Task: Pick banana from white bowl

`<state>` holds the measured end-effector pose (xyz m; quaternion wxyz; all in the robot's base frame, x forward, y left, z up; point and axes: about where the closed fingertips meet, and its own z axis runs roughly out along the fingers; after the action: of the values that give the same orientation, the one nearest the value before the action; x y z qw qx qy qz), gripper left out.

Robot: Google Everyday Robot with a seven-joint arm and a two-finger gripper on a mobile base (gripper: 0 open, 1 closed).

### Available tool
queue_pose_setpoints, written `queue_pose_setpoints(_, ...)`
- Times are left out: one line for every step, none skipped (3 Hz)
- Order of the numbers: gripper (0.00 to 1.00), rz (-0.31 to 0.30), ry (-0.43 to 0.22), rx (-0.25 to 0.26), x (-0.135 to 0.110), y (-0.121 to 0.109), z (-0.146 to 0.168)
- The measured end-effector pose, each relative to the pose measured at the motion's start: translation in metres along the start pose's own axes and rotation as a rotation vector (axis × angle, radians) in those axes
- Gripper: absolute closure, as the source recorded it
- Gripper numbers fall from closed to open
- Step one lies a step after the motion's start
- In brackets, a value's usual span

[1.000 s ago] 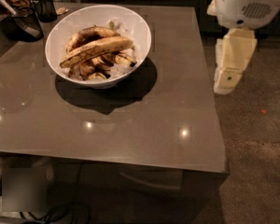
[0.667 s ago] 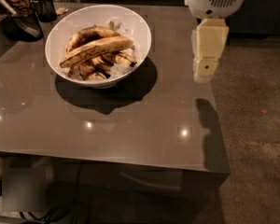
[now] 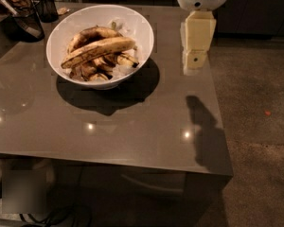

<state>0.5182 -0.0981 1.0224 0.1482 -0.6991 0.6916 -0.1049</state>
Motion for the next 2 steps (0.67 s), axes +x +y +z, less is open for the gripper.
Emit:
queue_pose_setpoints(0.0,-0.085,-0.039,0.004,-0.037,-0.018,0.001)
queue_pose_setpoints(0.0,-0.151,-0.053,-0.009,-0.068,-0.027,0.013)
